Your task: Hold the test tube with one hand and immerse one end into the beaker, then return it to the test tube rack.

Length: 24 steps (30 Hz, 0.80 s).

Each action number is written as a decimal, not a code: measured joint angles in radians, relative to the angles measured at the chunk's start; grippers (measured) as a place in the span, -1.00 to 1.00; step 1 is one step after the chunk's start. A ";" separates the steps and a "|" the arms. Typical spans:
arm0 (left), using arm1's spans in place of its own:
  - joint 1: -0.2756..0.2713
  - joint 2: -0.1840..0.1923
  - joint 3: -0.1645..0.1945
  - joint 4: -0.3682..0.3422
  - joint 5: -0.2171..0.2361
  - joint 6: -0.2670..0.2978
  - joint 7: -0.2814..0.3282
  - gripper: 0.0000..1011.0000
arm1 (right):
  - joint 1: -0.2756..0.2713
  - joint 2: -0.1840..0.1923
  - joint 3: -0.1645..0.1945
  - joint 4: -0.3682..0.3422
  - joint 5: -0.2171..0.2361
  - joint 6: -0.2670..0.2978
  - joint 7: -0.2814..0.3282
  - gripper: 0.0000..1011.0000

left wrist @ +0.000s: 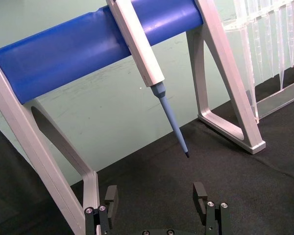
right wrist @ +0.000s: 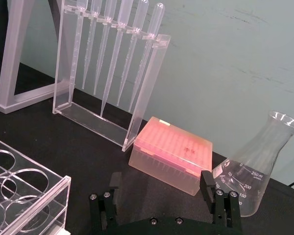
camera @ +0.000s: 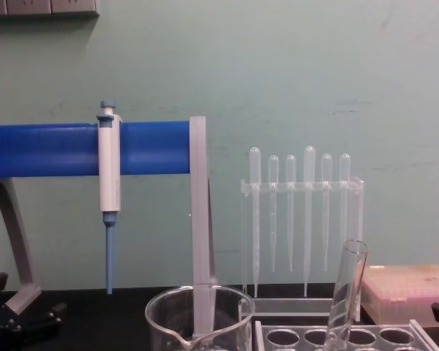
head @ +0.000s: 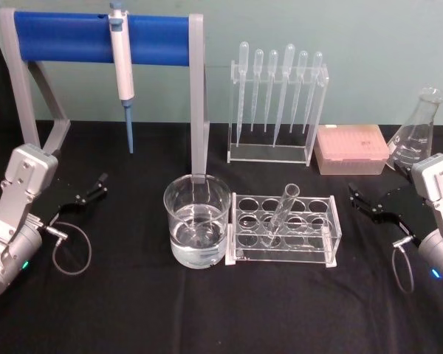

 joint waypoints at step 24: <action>0.000 0.000 0.000 0.000 0.000 0.000 0.000 0.98 | -0.085 0.105 0.123 -0.232 0.174 0.054 0.187 0.98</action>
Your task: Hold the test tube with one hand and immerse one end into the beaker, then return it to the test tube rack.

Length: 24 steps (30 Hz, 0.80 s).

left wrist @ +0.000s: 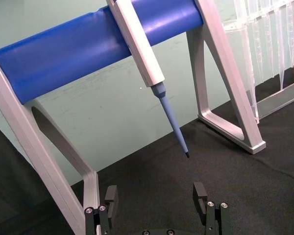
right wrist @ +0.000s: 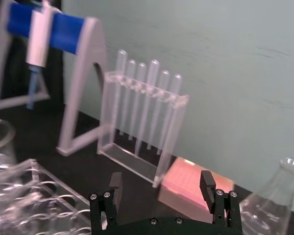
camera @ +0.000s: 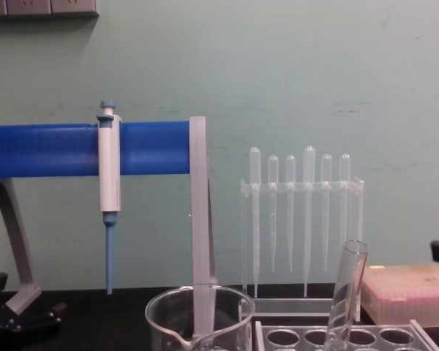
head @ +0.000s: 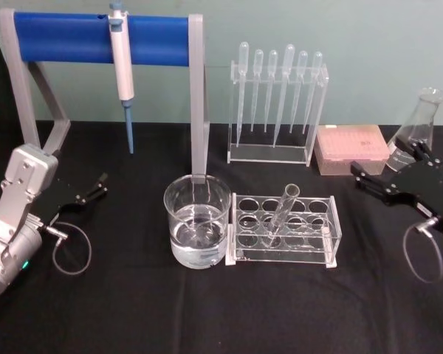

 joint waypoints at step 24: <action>0.000 0.000 0.000 0.000 0.000 0.000 0.000 0.98 | -0.046 0.098 -0.020 -0.053 0.171 -0.034 0.545 0.98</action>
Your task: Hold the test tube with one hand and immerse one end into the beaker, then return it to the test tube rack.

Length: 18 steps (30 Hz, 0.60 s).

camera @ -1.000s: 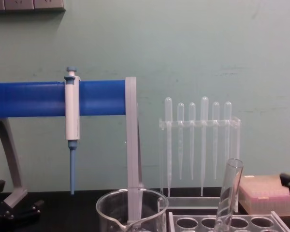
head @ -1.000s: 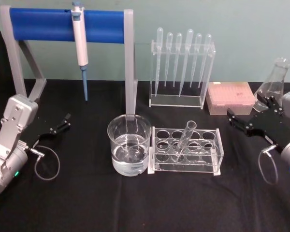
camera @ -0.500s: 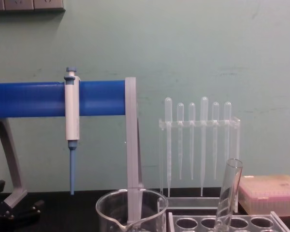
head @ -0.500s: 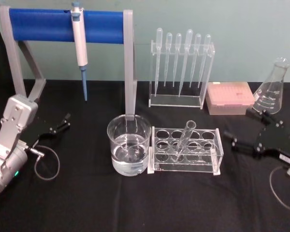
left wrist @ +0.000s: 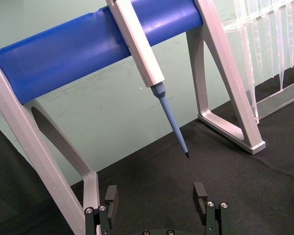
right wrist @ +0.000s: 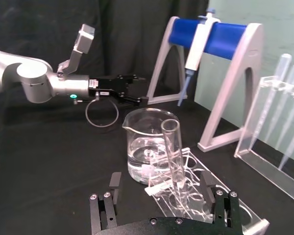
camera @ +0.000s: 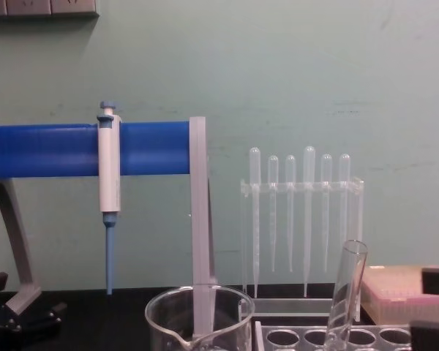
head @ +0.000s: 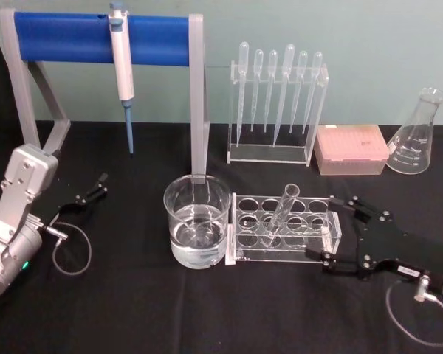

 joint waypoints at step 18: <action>0.000 0.000 0.000 0.000 0.000 0.000 0.000 0.98 | 0.147 -0.133 -0.096 0.105 -0.063 0.053 -0.005 0.98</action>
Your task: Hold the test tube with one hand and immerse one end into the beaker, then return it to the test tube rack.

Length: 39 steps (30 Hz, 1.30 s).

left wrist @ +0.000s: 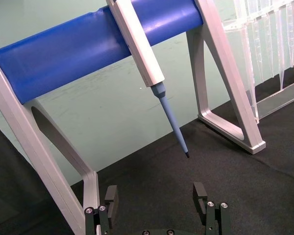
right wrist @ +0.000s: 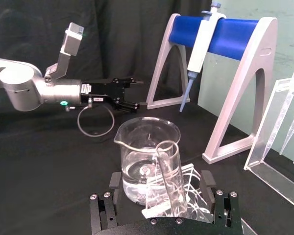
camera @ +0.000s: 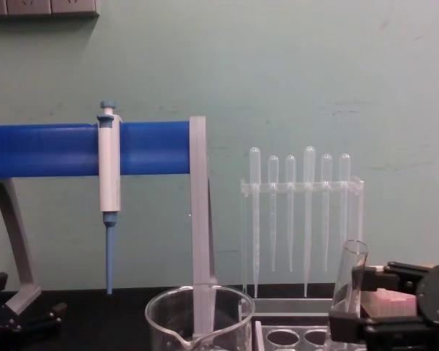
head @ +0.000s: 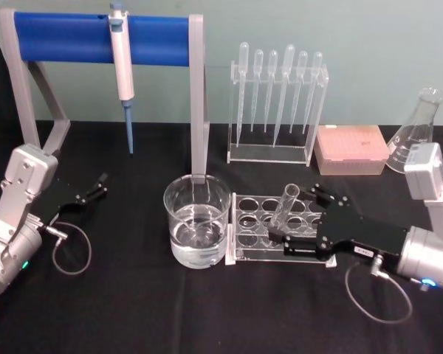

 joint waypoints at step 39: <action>0.000 0.000 0.000 0.000 0.000 0.000 0.000 0.98 | 0.021 -0.035 -0.009 0.025 -0.021 0.004 -0.042 -0.17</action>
